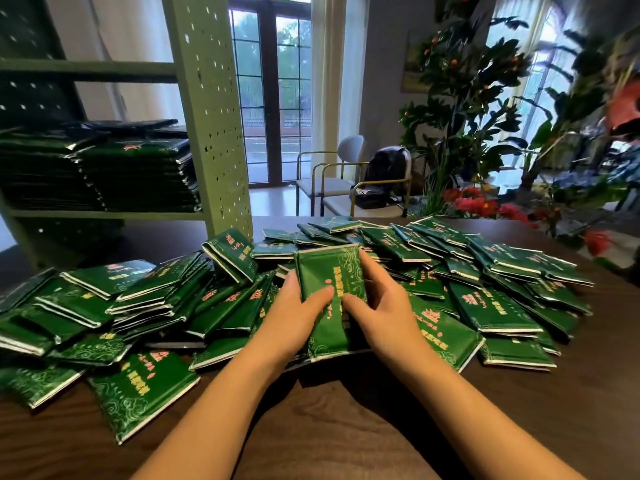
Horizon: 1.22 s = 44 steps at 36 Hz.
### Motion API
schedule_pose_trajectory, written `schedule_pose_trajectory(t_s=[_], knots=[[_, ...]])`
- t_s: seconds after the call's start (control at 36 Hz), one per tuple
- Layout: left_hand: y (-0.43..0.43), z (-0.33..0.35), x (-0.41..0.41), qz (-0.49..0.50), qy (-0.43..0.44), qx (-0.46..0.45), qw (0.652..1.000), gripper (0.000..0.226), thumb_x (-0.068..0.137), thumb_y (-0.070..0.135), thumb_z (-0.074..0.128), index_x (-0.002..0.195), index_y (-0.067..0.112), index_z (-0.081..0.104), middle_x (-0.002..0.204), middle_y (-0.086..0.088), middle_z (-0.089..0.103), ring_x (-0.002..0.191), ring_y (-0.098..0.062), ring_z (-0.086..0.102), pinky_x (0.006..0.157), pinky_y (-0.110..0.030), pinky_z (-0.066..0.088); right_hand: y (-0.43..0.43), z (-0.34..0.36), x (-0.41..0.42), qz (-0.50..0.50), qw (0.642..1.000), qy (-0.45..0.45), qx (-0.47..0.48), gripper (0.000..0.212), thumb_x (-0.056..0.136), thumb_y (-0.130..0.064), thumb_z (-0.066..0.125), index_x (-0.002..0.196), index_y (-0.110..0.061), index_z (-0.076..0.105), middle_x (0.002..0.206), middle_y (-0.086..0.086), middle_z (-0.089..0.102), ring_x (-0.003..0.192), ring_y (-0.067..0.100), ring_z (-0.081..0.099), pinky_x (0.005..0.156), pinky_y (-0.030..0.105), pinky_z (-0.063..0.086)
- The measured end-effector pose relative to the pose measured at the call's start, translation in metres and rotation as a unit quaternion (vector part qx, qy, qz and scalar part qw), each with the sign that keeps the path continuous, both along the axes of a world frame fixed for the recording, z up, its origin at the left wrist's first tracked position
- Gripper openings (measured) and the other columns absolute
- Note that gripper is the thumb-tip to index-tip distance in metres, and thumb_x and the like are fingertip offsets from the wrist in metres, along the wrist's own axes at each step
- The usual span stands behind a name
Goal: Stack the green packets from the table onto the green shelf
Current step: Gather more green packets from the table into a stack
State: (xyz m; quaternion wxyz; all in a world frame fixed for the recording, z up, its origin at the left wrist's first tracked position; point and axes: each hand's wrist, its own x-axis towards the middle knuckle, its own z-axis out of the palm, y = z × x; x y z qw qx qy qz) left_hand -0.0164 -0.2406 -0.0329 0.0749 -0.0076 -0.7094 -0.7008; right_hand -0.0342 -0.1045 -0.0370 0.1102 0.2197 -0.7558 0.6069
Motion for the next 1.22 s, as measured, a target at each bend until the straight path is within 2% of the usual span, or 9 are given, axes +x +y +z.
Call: schedule_pose_trajectory(t_s=[0.11,0.28,0.42,0.58,0.67,0.75,0.86,0.97,1.22], knots=[[0.003,-0.002,-0.001,0.015,0.006,-0.025,1.0,0.024,0.097,0.009,0.054,0.107,0.031,0.057,0.107,0.004,0.072,0.101,-0.018,0.068,0.091,-0.042,0.054,0.003,0.003,0.0,-0.035,0.987,0.108,0.115,0.065,0.087,-0.014,0.06,0.146,-0.013,0.034,0.125,-0.006,0.048,0.119,0.004,0.044,0.1,0.006,0.029],[-0.001,0.001,-0.001,0.026,-0.019,0.028,0.999,0.02,0.096,0.006,0.051,0.104,0.021,0.06,0.099,-0.001,0.072,0.086,-0.018,0.069,0.077,-0.035,0.055,0.035,0.017,-0.016,-0.146,0.937,0.167,0.269,0.039,0.096,-0.026,0.047,0.133,-0.017,0.052,0.112,-0.002,0.055,0.11,0.02,0.05,0.09,0.031,0.039],[-0.002,0.002,-0.001,0.021,-0.053,0.06,0.997,0.017,0.096,0.006,0.047,0.103,0.009,0.062,0.096,-0.011,0.069,0.084,-0.025,0.064,0.08,-0.041,0.052,0.069,0.026,-0.023,-0.231,0.829,0.056,0.507,0.045,0.097,-0.037,0.043,0.141,-0.026,0.04,0.133,0.002,0.05,0.123,0.024,0.043,0.087,0.036,0.044],[-0.004,0.001,-0.001,0.032,-0.076,0.078,0.994,0.006,0.096,0.012,0.05,0.101,0.011,0.051,0.091,-0.01,0.063,0.074,-0.023,0.059,0.064,-0.033,0.046,0.088,0.033,-0.017,-0.158,0.771,-0.08,0.611,0.068,0.083,-0.054,0.057,0.142,-0.031,0.032,0.133,0.003,0.053,0.122,0.026,0.049,0.095,0.037,0.045],[-0.004,0.003,0.0,0.035,-0.09,0.093,0.991,0.007,0.096,0.012,0.05,0.101,0.017,0.049,0.097,-0.01,0.062,0.083,-0.024,0.06,0.073,-0.036,0.048,0.089,0.035,-0.013,-0.118,0.754,-0.101,0.638,0.081,0.08,-0.053,0.062,0.146,-0.033,0.021,0.139,0.001,0.048,0.126,0.026,0.045,0.1,0.038,0.04],[-0.003,0.004,0.001,0.016,-0.106,0.104,0.989,0.024,0.094,0.013,0.054,0.117,0.009,0.05,0.107,-0.015,0.065,0.092,-0.026,0.061,0.083,-0.04,0.05,0.088,0.037,-0.011,-0.107,0.77,-0.107,0.619,0.083,0.083,-0.042,0.065,0.149,-0.032,0.014,0.14,0.0,0.049,0.126,0.024,0.047,0.099,0.035,0.039],[0.001,0.002,0.0,-0.004,-0.12,0.111,0.987,0.034,0.091,0.002,0.057,0.123,0.005,0.046,0.11,-0.02,0.068,0.083,-0.026,0.069,0.076,-0.039,0.057,0.089,0.039,-0.016,-0.109,0.859,-0.085,0.492,0.075,0.082,-0.02,0.066,0.145,-0.027,0.026,0.12,0.004,0.057,0.097,0.021,0.057,0.081,0.033,0.05],[0.001,-0.001,0.001,-0.02,-0.114,0.091,0.989,0.024,0.091,-0.002,0.055,0.114,0.005,0.056,0.103,-0.016,0.073,0.083,-0.024,0.072,0.07,-0.033,0.058,0.084,0.039,-0.02,-0.148,0.926,-0.004,0.348,0.062,0.078,-0.007,0.066,0.137,-0.018,0.047,0.126,0.005,0.058,0.105,0.019,0.056,0.076,0.021,0.037],[0.001,-0.002,0.002,-0.006,-0.089,0.046,0.995,0.027,0.091,0.002,0.058,0.114,0.014,0.052,0.109,-0.009,0.07,0.099,-0.027,0.069,0.089,-0.043,0.055,0.044,0.031,-0.007,-0.134,0.963,0.11,0.207,0.035,0.082,-0.006,0.063,0.116,-0.014,0.064,0.101,-0.002,0.059,0.091,0.011,0.05,0.07,0.005,0.031]])
